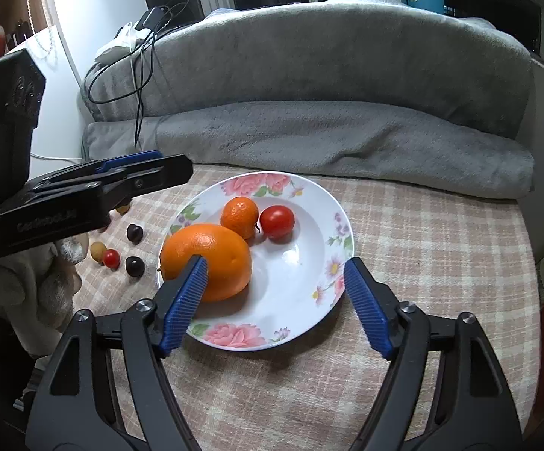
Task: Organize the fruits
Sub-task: 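Withdraw both tools from the plate toward the remaining fruits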
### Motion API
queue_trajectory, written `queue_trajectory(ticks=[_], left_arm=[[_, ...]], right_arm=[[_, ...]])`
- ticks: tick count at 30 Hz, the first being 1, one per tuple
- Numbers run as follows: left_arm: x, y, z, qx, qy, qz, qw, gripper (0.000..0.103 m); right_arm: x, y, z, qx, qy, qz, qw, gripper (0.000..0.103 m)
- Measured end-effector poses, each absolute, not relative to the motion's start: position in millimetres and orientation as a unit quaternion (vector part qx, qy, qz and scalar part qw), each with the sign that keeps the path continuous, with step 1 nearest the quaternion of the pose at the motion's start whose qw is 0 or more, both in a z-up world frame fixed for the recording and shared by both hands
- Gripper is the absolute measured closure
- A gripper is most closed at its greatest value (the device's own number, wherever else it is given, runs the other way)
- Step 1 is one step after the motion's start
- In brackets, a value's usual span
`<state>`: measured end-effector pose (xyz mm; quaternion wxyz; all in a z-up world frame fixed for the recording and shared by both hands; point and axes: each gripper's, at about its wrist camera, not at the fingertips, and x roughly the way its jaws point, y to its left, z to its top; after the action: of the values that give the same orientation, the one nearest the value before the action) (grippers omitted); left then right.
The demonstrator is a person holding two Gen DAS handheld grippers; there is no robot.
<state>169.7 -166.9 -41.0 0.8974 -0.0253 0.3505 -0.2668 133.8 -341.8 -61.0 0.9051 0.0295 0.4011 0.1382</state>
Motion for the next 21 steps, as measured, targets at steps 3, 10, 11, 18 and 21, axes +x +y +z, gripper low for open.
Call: queue_trajectory(ticks=[3,10,11,18,21], left_arm=[[166.6,-164.6,-39.2,-0.024,0.347,-0.265,0.899,0.030],[158.9,-154.4,-32.2,-0.029,0.338,-0.259,0.905,0.027],[157.8,-151.7,-31.1,-0.030,0.336,-0.257,0.906,0.027],[149.9,-130.7,-25.3,-0.033,0.327,-0.243,0.913,0.027],[147.8,-118.3,-23.7,-0.037,0.324,-0.235,0.916,0.027]], right_arm=[[131.7,-341.1,-58.5,0.030,0.398,0.137,0.907,0.012],[129.4,-336.3,-54.1,0.029,0.397,0.132,0.908,0.012],[129.1,-335.5,-52.6,0.030,0.396,0.132,0.908,0.012],[126.5,-327.7,-42.4,0.029,0.384,0.140,0.912,0.012],[127.6,-320.0,-38.0,0.027,0.380,0.147,0.913,0.012]])
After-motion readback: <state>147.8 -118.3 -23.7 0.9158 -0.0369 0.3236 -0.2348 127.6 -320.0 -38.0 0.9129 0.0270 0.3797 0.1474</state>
